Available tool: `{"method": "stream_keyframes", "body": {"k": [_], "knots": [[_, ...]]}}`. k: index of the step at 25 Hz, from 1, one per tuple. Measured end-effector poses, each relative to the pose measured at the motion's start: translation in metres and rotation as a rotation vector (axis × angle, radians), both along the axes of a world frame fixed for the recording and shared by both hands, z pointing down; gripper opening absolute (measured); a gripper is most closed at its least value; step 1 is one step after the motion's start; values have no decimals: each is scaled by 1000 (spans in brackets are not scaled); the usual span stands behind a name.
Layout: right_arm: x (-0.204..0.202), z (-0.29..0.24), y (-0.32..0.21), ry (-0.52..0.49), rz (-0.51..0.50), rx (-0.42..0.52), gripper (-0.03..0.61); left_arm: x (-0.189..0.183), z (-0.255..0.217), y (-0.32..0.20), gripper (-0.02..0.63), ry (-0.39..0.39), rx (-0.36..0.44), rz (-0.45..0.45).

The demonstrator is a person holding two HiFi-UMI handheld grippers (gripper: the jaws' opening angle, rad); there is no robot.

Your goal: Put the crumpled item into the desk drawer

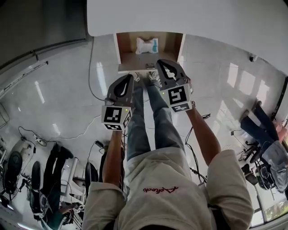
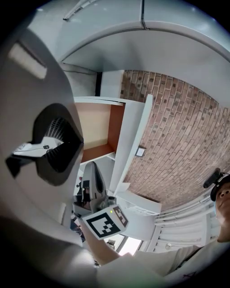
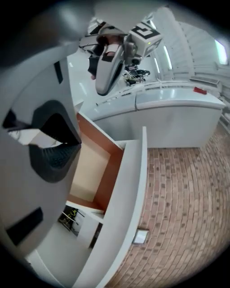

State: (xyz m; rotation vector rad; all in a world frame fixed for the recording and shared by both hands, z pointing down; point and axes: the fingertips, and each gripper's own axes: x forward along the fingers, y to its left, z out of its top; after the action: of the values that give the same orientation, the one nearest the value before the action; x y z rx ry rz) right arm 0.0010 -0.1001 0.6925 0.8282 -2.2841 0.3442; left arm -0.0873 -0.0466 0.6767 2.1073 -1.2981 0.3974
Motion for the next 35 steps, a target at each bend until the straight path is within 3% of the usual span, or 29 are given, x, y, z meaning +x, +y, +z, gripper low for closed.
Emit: {"method": "stream_keyframes", "body": {"k": [5,11,35], "knots": [[15,-40,14,-104,132,-8,12,6,-33,-7,9,1,31,14],[33,-83,23,-144,230,1,12,8,-69,-11,9,4,62,20],[48,-289,-8,-247,276,287,12,-18,-262,-38,9,-63,319,-20]]}}
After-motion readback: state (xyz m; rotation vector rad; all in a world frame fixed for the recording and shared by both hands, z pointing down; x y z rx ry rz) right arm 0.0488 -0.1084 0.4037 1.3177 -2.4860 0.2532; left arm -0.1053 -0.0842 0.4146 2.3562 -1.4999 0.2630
